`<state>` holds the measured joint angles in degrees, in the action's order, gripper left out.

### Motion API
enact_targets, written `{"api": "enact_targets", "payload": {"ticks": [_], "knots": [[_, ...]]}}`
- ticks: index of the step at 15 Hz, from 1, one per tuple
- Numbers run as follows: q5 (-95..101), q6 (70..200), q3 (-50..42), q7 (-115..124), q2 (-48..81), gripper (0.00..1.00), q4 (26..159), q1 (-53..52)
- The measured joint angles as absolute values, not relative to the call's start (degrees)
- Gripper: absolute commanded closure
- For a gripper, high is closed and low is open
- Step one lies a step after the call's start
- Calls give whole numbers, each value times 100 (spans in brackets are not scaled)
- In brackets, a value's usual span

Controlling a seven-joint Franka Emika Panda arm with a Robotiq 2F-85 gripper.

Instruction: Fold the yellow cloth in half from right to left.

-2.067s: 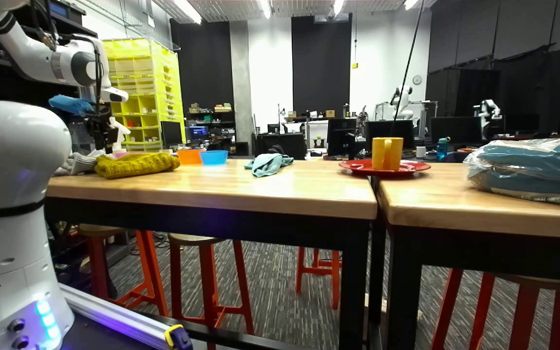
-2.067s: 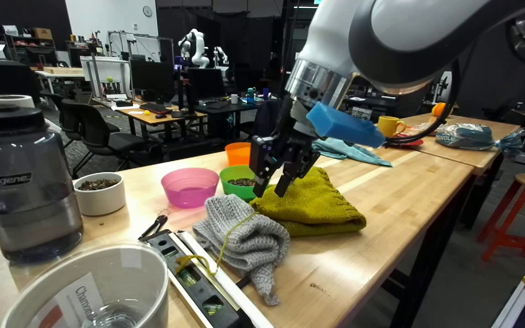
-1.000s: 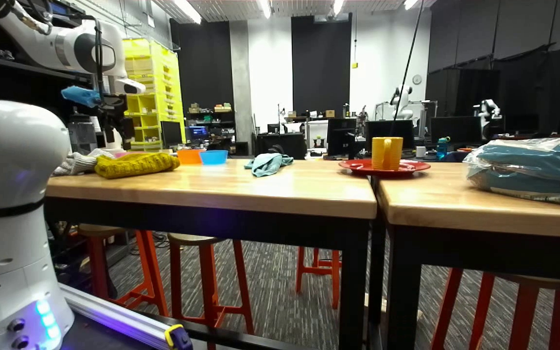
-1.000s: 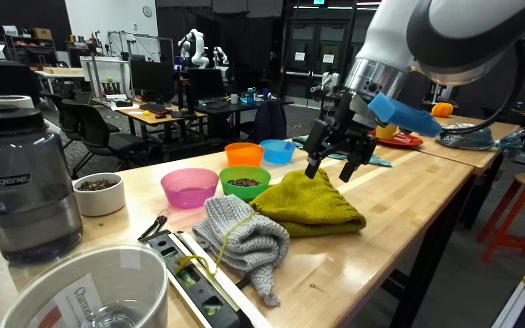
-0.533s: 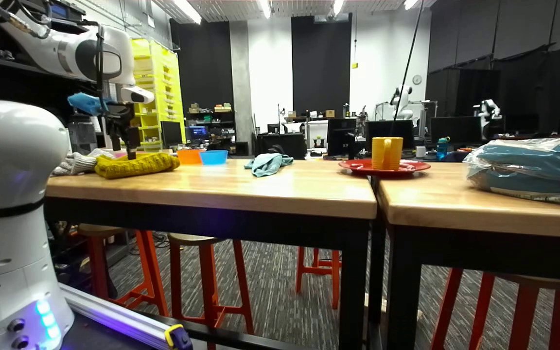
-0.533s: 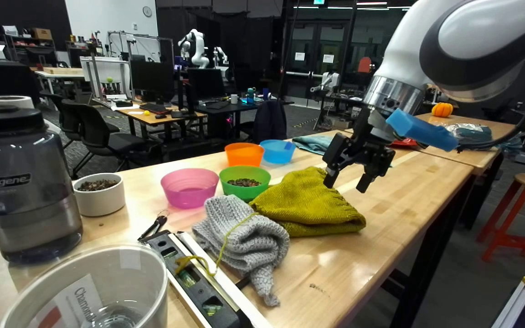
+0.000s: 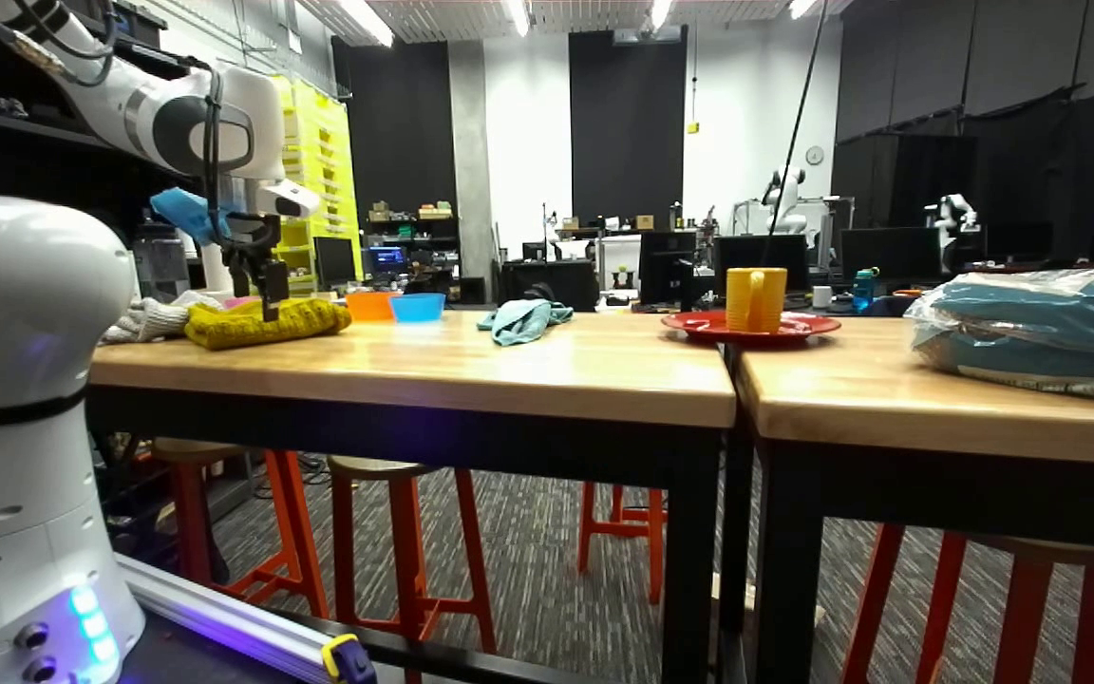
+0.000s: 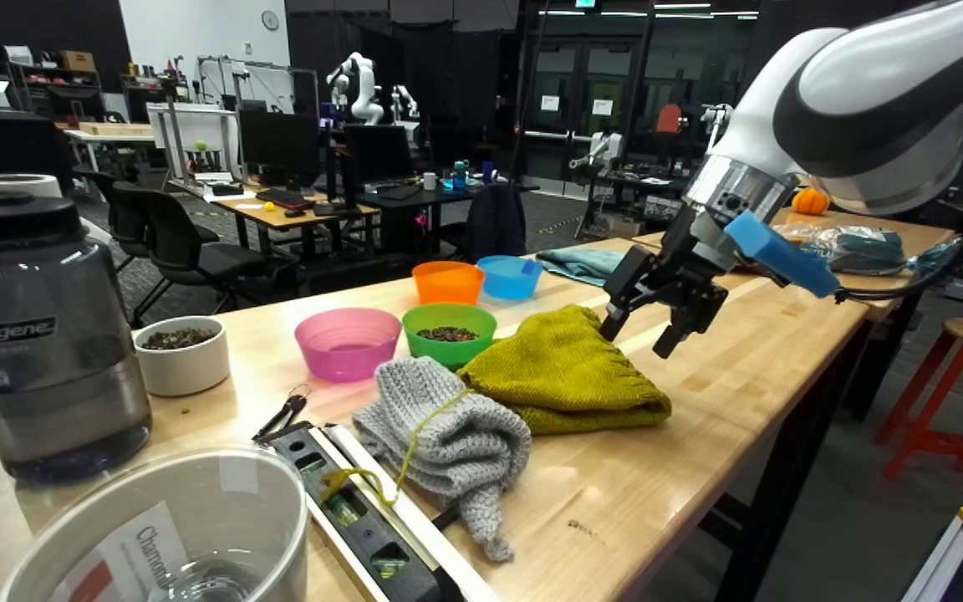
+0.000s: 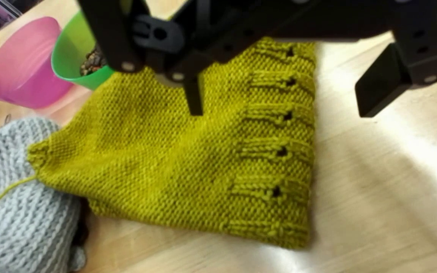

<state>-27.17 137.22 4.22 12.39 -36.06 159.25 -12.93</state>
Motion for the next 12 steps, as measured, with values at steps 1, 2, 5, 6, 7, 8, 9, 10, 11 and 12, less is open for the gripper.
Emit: {"api": "enact_targets", "payload": {"ticks": [1,2,5,6,7,8,9,10,11,12], "knots": [[-2810,13762,368,1139,-3597,0,15925,-1296],[-2894,13802,323,1049,-3583,0,15925,-1301],[-2988,13832,279,961,-3463,0,15925,-1307],[-3009,13832,280,959,-3407,0,15925,-1319],[-3037,13834,280,956,-3346,0,15924,-1332],[-3062,13839,282,953,-3289,0,15921,-1352],[-3086,13845,283,951,-3239,0,15909,-1373],[-3122,13858,284,944,-3191,0,15893,-1399],[-3168,13878,287,932,-3149,0,15878,-1426],[-3202,13900,293,926,-3109,0,15861,-1452]]}}
